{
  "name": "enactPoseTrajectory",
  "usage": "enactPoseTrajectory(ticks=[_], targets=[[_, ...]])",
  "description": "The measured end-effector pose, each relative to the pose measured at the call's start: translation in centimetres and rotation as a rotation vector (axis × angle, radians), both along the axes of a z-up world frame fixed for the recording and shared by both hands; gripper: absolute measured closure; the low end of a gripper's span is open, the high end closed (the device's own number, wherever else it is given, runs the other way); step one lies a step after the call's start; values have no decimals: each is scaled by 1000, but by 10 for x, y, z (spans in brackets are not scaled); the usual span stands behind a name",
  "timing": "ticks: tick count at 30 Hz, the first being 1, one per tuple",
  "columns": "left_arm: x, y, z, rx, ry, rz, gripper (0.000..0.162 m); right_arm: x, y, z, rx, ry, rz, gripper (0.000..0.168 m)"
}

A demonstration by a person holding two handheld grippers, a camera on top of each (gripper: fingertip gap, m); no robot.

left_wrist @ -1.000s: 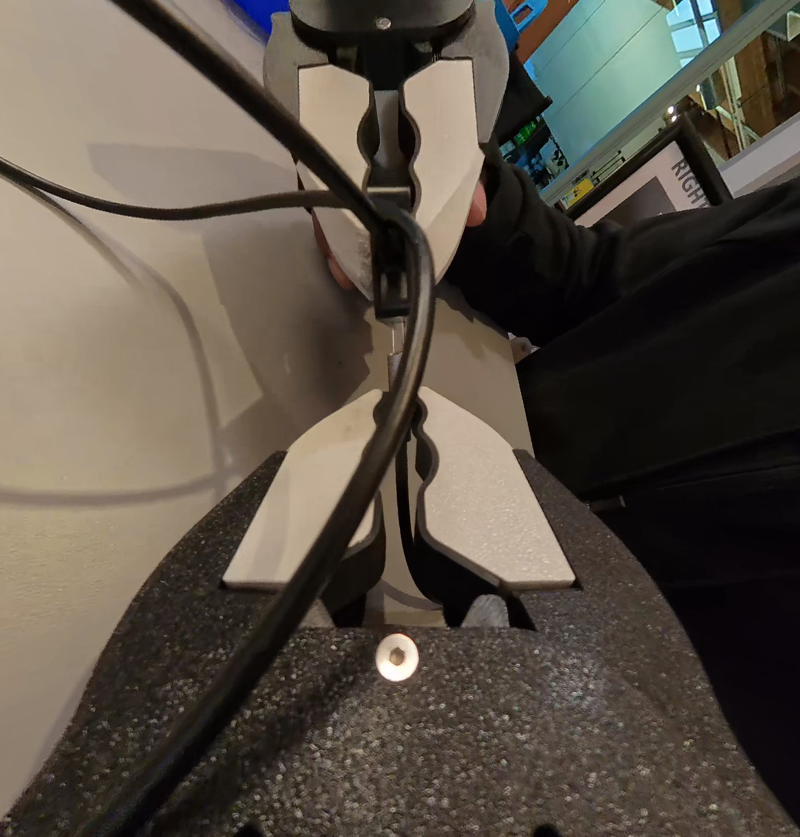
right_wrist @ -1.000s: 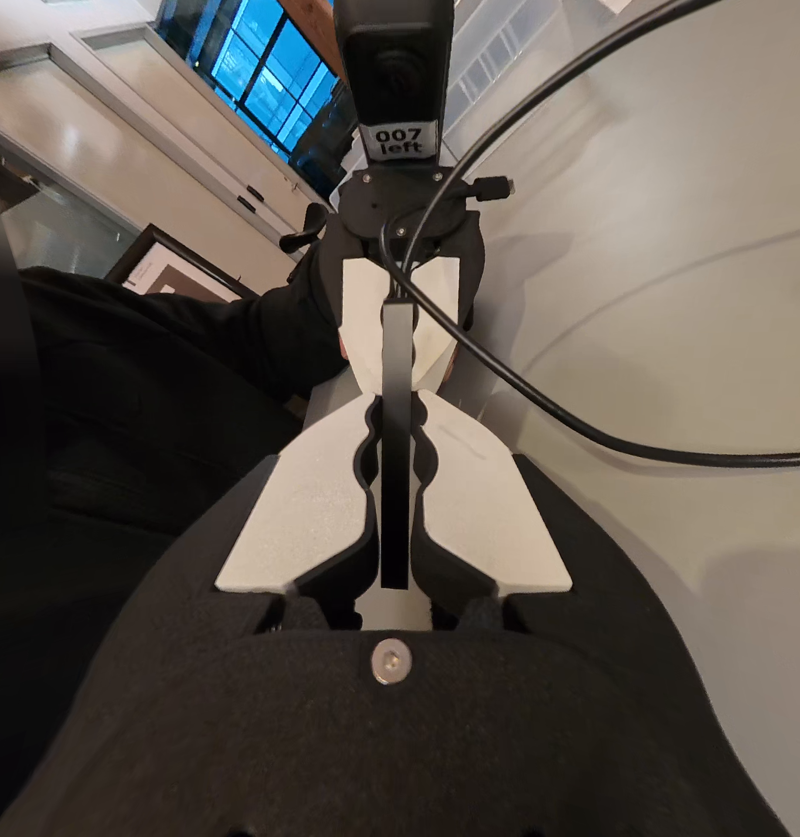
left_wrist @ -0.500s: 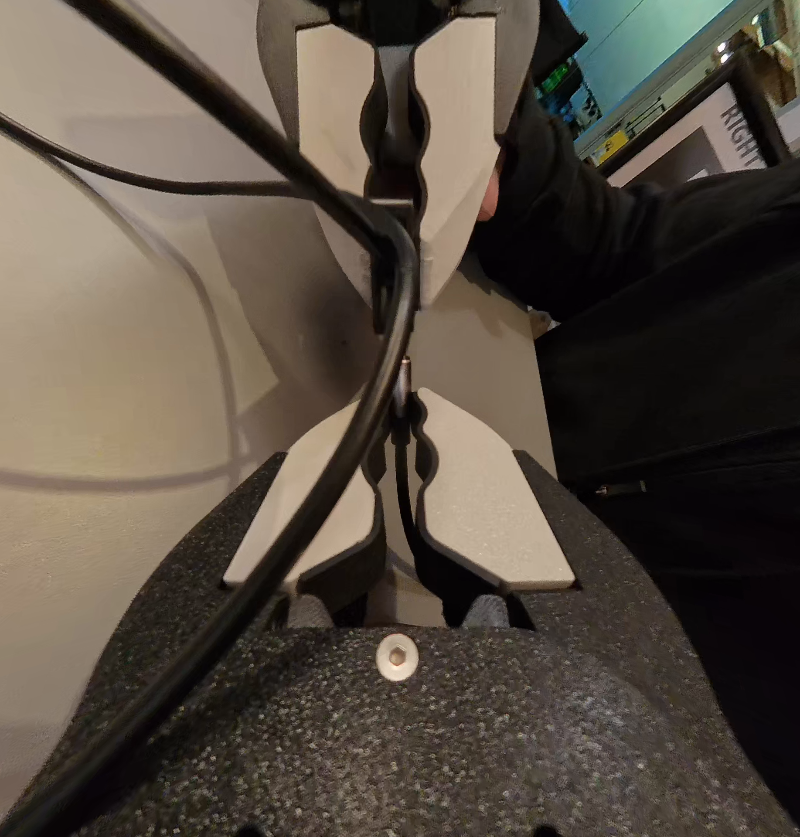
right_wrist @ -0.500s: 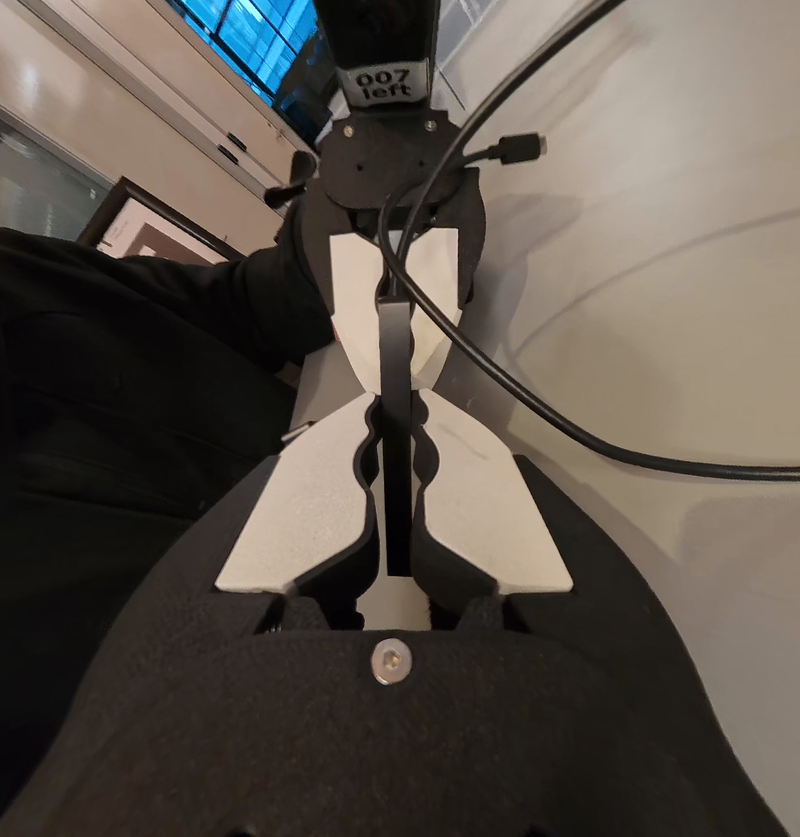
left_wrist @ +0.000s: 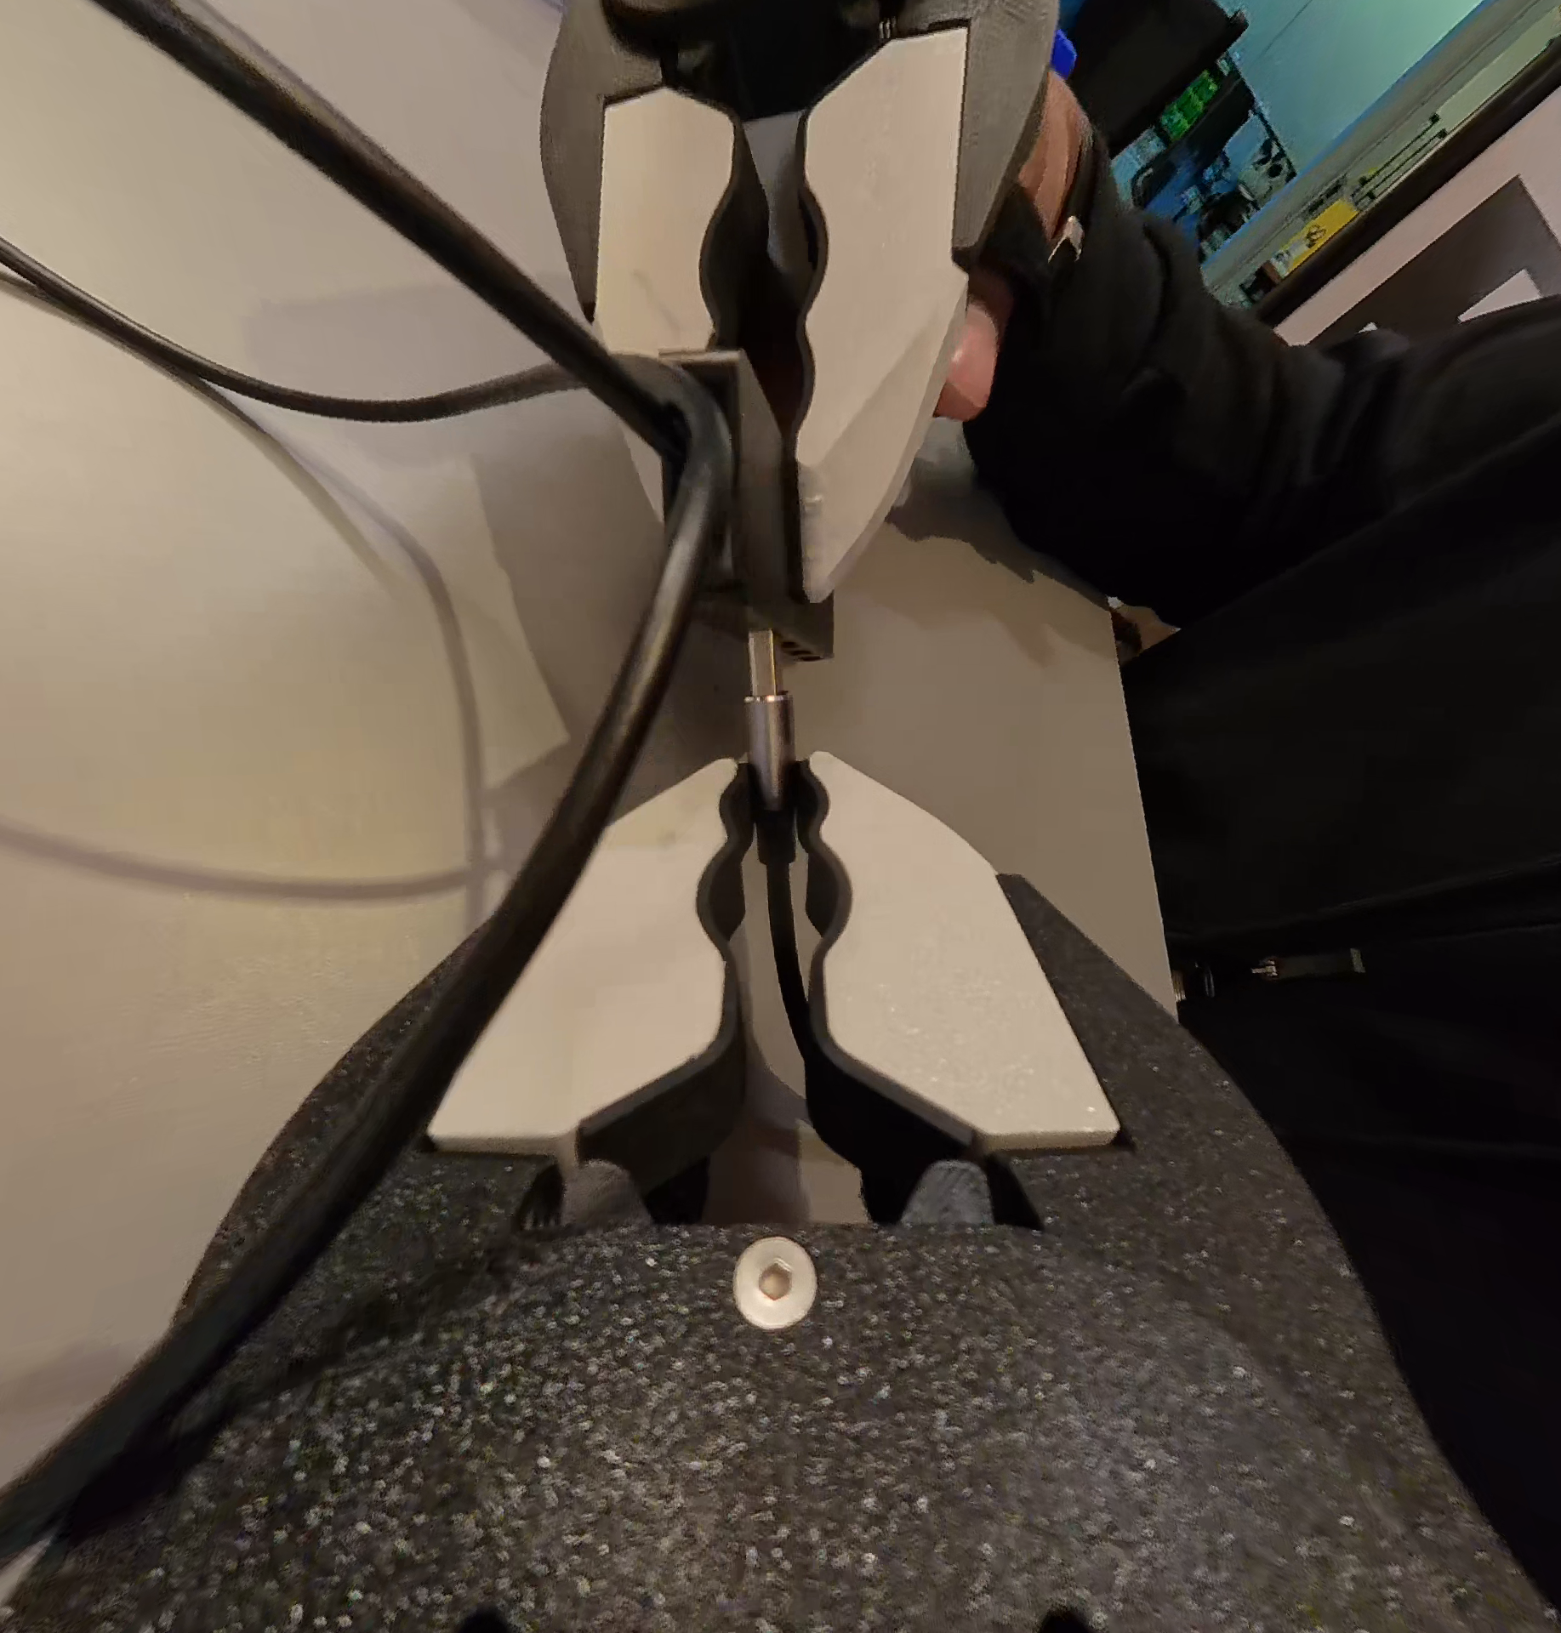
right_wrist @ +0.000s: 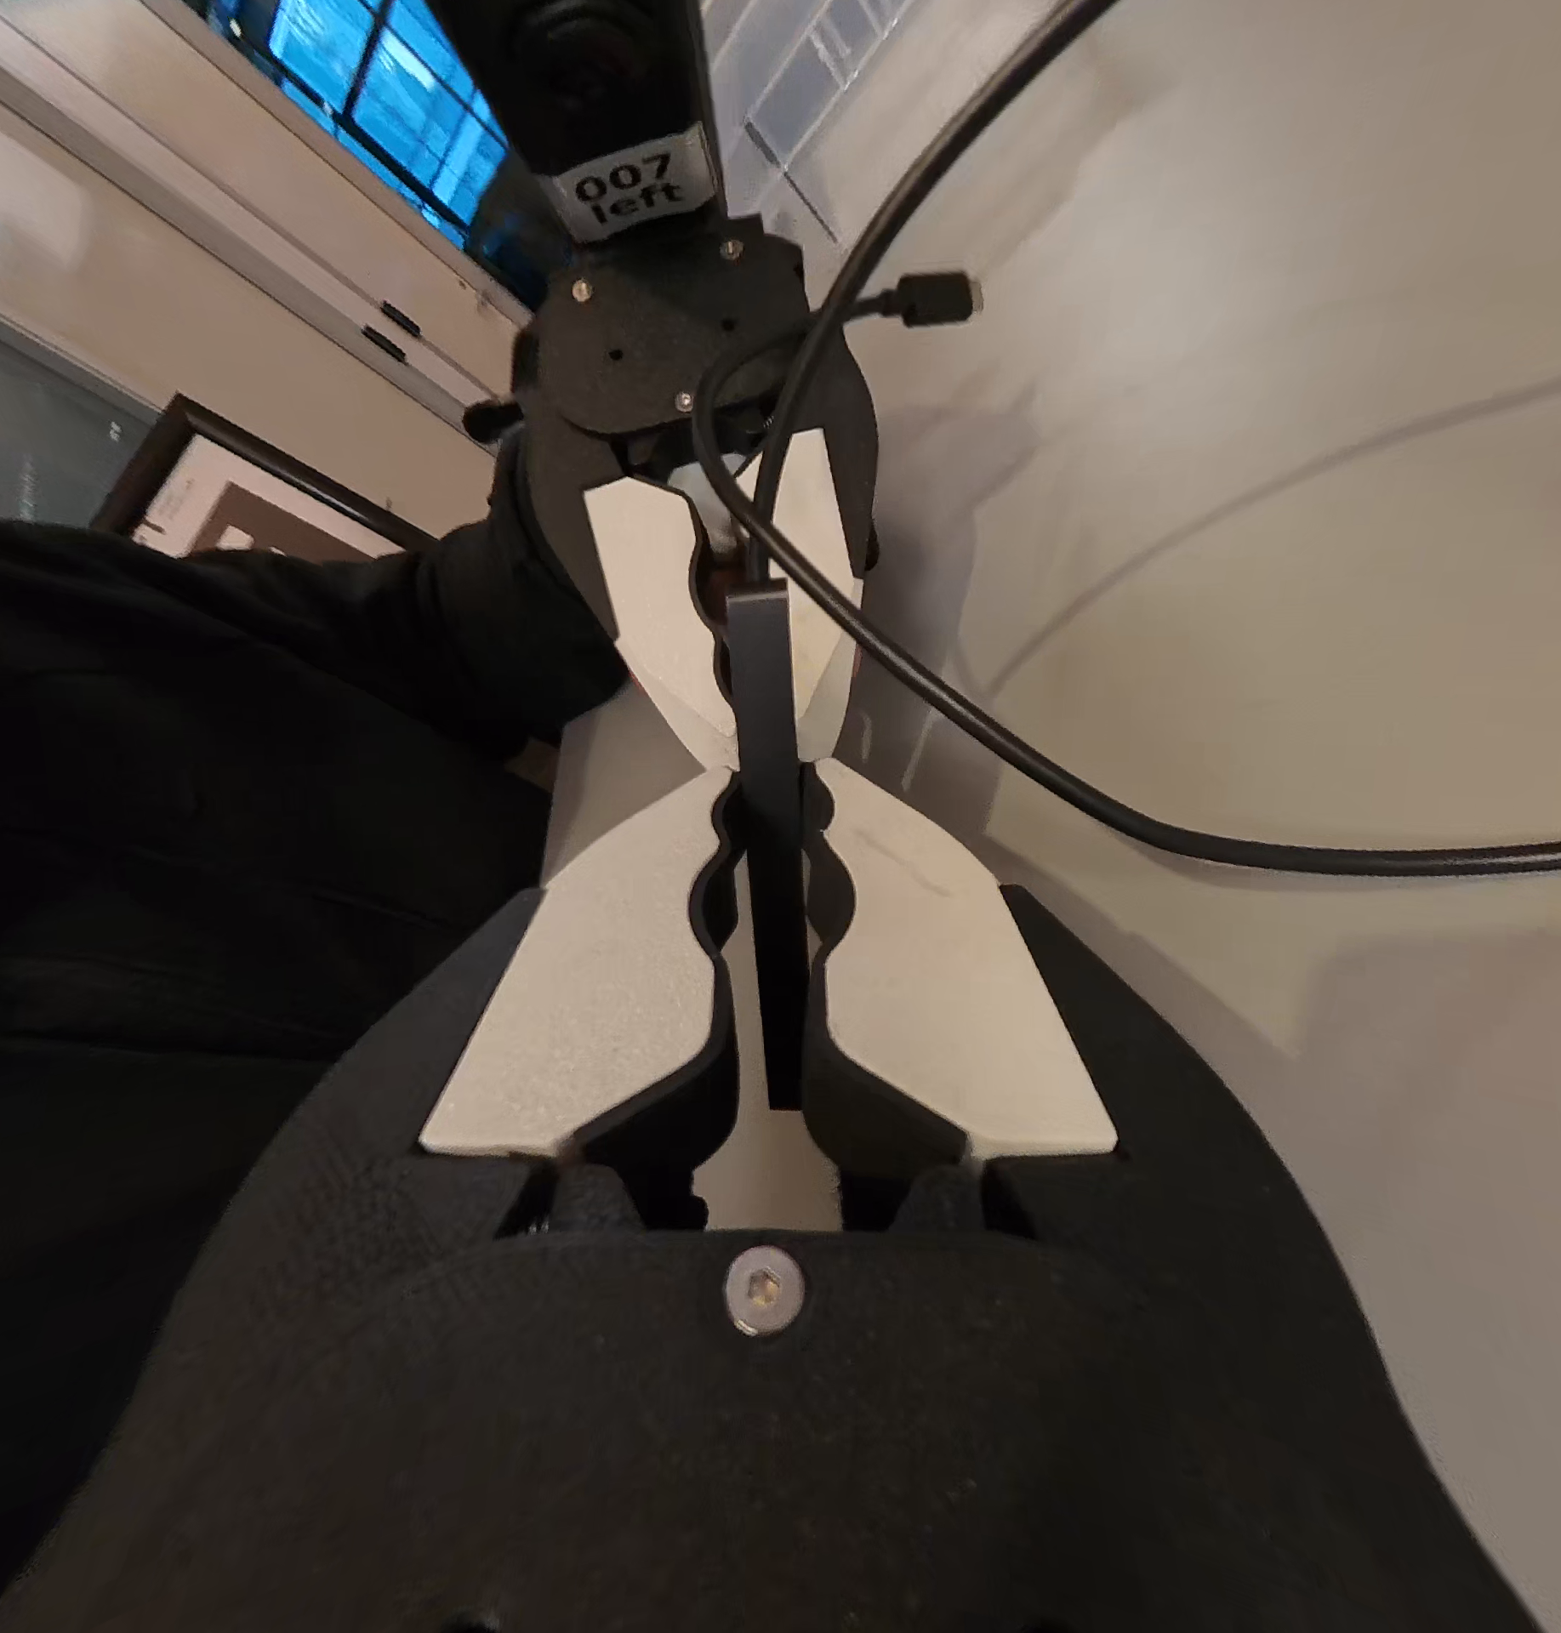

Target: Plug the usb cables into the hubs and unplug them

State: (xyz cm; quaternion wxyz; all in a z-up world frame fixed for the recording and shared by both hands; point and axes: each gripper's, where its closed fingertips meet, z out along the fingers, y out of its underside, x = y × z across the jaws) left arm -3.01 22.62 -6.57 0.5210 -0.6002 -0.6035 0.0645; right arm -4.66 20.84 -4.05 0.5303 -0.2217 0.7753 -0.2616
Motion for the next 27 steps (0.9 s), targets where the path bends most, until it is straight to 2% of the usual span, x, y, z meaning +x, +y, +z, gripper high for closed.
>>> enactPoseTrajectory(ticks=[3,6,10,15,19,24,27], targets=[[0,-2,4,-16,7,9,154,0,-2,4,22,-52,-10,158],[4,-13,-7,-120,-47,46,154,-8,-7,10,34,-99,-48,158],[-2,-31,3,-298,1,133,154,-17,-18,18,58,-200,-133,158],[-5,-75,30,-799,97,341,154,-16,-40,18,93,-286,-294,158],[-2,-99,57,-1245,180,470,154,-20,-53,28,94,-423,-401,159],[3,-110,81,-1862,197,495,155,-22,-57,39,102,-577,-440,158],[3,-115,91,-2079,204,488,155,-21,-57,45,98,-619,-453,158]])
